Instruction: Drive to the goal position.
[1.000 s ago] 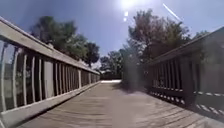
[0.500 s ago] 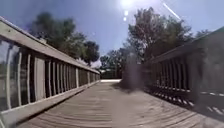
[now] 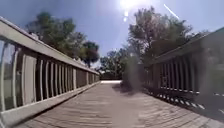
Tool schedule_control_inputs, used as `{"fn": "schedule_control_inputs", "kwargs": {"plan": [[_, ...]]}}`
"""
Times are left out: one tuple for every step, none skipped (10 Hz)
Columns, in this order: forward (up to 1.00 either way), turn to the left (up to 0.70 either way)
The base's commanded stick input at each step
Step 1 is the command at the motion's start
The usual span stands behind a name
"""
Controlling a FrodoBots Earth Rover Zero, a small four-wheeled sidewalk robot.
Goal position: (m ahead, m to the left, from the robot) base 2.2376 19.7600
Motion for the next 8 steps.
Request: {"fn": "schedule_control_inputs", "kwargs": {"plan": [[0.45,0.00],[0.45,0.00],[0.45,0.00],[0.45,0.00],[0.45,0.00],[0.45,0.00],[0.45,0.00],[0.45,0.00]]}}
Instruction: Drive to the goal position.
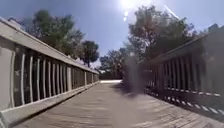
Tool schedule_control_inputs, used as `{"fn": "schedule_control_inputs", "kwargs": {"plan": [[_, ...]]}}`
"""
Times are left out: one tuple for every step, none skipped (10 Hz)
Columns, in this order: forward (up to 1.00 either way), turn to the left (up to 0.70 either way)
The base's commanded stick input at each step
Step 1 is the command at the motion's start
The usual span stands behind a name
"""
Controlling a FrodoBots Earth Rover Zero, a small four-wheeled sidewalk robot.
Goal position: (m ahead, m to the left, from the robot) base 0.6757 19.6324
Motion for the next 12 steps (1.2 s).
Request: {"fn": "schedule_control_inputs", "kwargs": {"plan": [[0.45,0.00],[0.45,0.00],[0.45,0.00],[0.45,0.00],[0.45,0.00],[0.45,0.00],[0.45,0.00],[0.45,0.00],[0.45,0.00],[0.45,0.00],[0.45,0.00],[0.45,0.00]]}}
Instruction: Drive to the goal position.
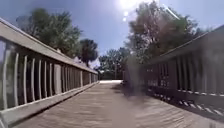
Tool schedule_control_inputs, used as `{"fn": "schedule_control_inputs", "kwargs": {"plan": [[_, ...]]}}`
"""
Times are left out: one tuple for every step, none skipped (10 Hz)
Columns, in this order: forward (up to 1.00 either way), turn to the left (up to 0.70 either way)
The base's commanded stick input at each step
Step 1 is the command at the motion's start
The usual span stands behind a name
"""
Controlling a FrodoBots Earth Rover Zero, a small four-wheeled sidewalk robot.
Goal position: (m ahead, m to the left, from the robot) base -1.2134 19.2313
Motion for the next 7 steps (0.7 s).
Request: {"fn": "schedule_control_inputs", "kwargs": {"plan": [[0.45,0.00],[0.45,0.00],[0.45,0.00],[0.45,0.00],[0.45,0.00],[0.45,0.00],[0.45,0.00]]}}
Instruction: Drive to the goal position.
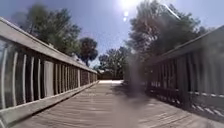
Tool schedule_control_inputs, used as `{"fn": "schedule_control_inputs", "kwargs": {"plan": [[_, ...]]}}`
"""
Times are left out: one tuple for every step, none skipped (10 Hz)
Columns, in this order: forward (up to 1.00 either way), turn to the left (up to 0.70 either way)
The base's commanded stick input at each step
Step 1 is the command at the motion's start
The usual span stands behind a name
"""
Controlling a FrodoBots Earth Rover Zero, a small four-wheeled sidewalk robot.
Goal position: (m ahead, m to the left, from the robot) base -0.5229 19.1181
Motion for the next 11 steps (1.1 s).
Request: {"fn": "schedule_control_inputs", "kwargs": {"plan": [[0.45,0.00],[0.45,0.00],[0.45,0.00],[0.45,0.00],[0.45,0.00],[0.45,0.01],[0.45,0.19],[0.45,0.27],[0.45,0.27],[0.45,0.27],[0.45,0.01]]}}
